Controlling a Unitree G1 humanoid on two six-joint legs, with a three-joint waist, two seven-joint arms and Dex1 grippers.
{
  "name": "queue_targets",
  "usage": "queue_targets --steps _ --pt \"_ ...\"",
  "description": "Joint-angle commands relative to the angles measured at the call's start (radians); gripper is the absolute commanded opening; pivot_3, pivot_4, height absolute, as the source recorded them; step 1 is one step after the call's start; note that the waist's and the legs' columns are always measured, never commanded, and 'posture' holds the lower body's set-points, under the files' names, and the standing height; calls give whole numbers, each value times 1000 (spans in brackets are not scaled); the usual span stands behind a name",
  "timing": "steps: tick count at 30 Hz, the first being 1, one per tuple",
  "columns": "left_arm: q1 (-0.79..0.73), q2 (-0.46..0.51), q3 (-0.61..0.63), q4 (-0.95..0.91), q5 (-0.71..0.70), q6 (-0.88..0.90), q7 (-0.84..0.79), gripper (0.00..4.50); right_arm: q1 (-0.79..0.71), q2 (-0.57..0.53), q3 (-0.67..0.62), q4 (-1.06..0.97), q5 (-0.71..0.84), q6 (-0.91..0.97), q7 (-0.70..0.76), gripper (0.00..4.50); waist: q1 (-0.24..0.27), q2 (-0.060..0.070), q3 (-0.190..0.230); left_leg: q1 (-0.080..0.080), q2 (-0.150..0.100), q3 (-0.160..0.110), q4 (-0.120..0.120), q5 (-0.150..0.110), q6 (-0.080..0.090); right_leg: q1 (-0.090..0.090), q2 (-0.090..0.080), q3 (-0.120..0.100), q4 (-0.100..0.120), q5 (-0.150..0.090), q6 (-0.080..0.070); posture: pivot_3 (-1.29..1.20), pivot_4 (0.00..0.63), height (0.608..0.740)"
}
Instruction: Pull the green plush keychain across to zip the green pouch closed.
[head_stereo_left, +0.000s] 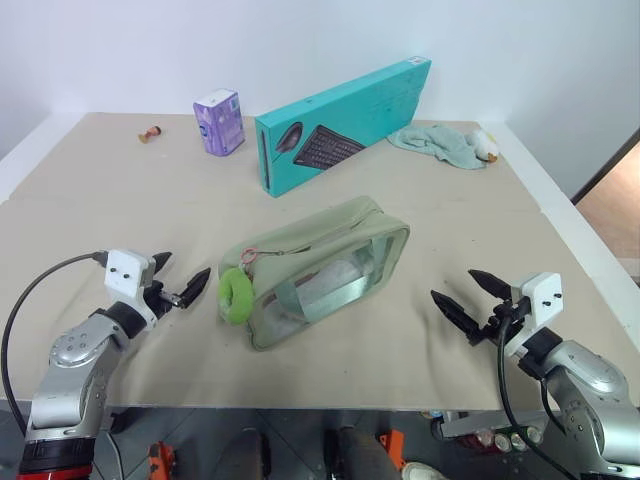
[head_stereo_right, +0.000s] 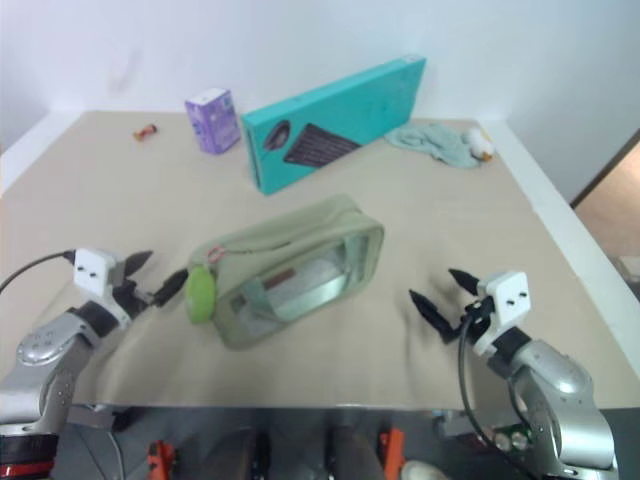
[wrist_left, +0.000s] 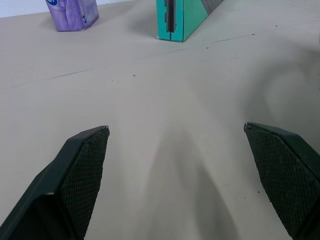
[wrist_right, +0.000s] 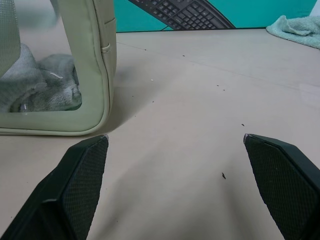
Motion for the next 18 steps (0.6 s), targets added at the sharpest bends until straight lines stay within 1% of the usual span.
queue_targets --steps 1,13,17,18 --pt "-22 9 19 -25 -9 -14 1 4478 -28 -26 -29 13 10 -14 19 4500 0 0 0 0 0 0 0 0 0 0 0 0 0 0 0 0 150 740" --pt "-22 -22 27 -79 -35 22 49 4478 -67 -47 -18 45 0 -11 35 4500 0 0 0 0 0 1 0 0 0 0 0 0 0 0 0 0 150 740" --pt "-47 34 60 -69 -69 0 -30 4478 -74 -48 -16 42 -1 -4 36 4500 0 0 0 0 0 0 0 0 0 0 1 0 0 0 0 0 150 740" --pt "-71 61 87 -58 -115 12 -70 4478 -75 -48 -15 40 -1 -1 35 4500 0 0 0 0 0 0 0 0 0 0 1 0 0 0 0 0 150 740"
